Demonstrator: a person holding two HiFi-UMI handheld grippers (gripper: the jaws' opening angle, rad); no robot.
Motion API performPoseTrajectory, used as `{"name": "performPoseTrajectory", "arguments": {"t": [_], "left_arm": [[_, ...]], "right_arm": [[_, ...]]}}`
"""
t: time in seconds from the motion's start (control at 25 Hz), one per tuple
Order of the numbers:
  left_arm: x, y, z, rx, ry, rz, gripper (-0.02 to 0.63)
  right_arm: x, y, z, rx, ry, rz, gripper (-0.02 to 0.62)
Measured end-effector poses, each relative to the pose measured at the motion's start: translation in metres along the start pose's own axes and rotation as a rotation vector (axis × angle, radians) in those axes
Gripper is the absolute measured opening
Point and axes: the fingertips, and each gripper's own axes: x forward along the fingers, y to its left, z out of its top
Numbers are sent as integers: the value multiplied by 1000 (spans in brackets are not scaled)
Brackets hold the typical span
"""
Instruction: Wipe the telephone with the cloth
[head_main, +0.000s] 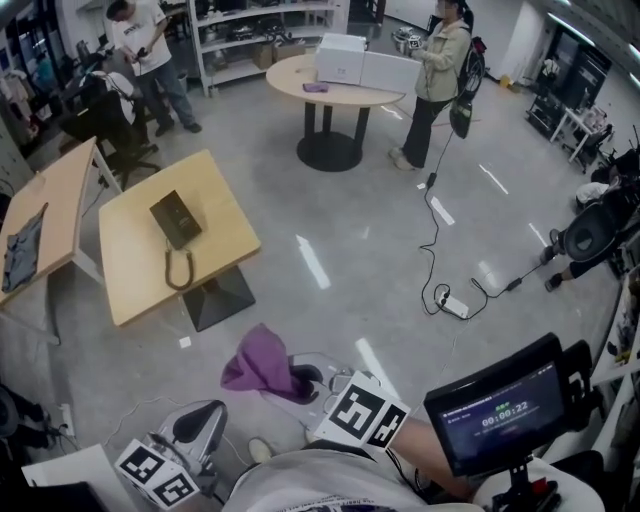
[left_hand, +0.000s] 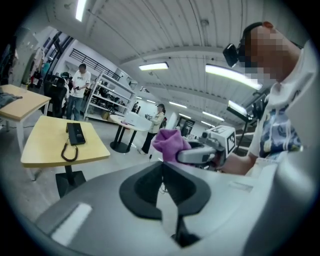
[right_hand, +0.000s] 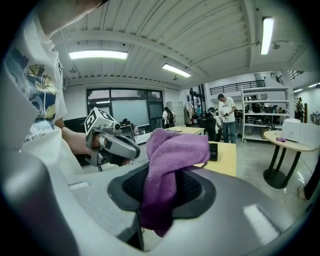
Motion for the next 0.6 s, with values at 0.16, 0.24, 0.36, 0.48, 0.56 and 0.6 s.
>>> {"name": "performPoseTrajectory", "arguments": {"t": [0.16, 0.24, 0.36, 0.48, 0.56, 0.6], "left_arm": [[0, -1, 9, 37, -10, -39, 3], [-4, -1, 9, 41, -14, -48, 3], [-16, 1, 3, 36, -8, -53, 3], [-29, 8, -2, 29, -4, -47, 3], [-37, 13, -4, 26, -2, -41, 3], [-41, 14, -5, 25, -2, -40, 3]], "right_arm": [[2, 5, 6, -8, -9, -33, 115], [5, 9, 7, -14, -9, -38, 115], [9, 18, 8, -13, -7, -46, 115], [16, 27, 9, -12, -4, -47, 115], [21, 33, 9, -13, 0, -43, 115], [23, 36, 9, -13, 3, -41, 115]]}}
